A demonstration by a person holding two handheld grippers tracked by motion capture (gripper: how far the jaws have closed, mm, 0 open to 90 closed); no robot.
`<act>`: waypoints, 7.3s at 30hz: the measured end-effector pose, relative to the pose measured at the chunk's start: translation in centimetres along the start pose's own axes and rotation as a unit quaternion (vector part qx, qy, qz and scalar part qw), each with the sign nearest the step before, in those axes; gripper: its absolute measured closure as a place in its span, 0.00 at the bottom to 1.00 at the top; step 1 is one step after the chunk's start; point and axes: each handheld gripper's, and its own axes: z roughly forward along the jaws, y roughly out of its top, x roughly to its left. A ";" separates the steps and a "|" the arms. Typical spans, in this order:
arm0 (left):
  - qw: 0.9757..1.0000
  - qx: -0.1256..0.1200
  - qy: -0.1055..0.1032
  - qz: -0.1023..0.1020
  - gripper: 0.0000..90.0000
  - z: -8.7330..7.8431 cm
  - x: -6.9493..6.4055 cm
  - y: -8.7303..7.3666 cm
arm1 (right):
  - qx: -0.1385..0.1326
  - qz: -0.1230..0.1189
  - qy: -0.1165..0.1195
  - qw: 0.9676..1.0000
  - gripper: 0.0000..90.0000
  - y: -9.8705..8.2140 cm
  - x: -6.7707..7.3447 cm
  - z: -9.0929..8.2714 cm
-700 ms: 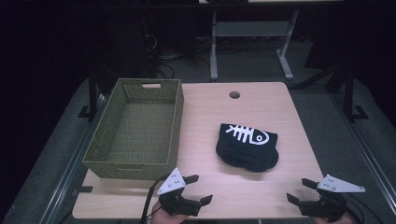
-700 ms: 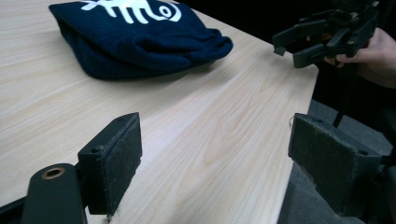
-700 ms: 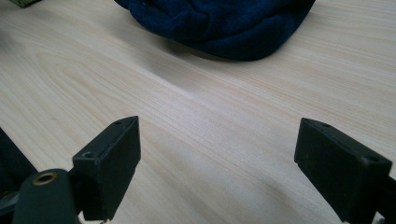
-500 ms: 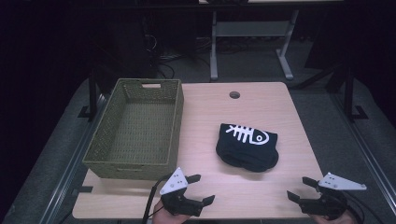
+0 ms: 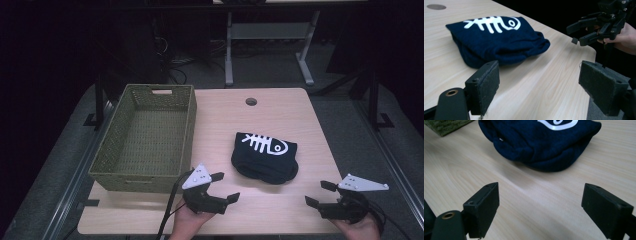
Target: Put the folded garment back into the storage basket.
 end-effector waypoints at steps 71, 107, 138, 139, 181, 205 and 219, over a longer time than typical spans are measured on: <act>0.981 0.131 0.074 -0.124 0.49 12.2 8.7 2.9 | 0.105 0.086 -0.016 0.991 0.51 6.9 -5.1 11.1; 0.989 0.094 0.039 -0.111 0.78 10.3 6.5 4.5 | 0.066 0.082 0.024 0.994 0.79 8.4 -3.5 7.0; 0.995 0.059 0.010 -0.078 0.79 6.2 4.9 9.6 | -0.011 0.083 0.049 0.995 0.80 11.1 -1.5 2.4; 0.995 0.058 0.010 -0.077 0.79 6.1 4.9 9.7 | -0.013 0.081 0.050 0.995 0.80 11.2 -1.5 2.4; 0.997 0.032 0.018 -0.068 0.79 -0.9 6.9 12.6 | -0.042 0.051 0.099 0.993 0.79 17.0 2.6 2.4; 0.996 0.020 0.034 -0.075 0.79 -5.2 8.6 13.3 | -0.032 0.041 0.130 0.990 0.79 20.1 5.5 4.2; 0.995 0.012 0.047 -0.090 0.79 -7.8 10.0 12.9 | -0.018 0.027 0.137 0.990 0.79 21.9 7.4 6.2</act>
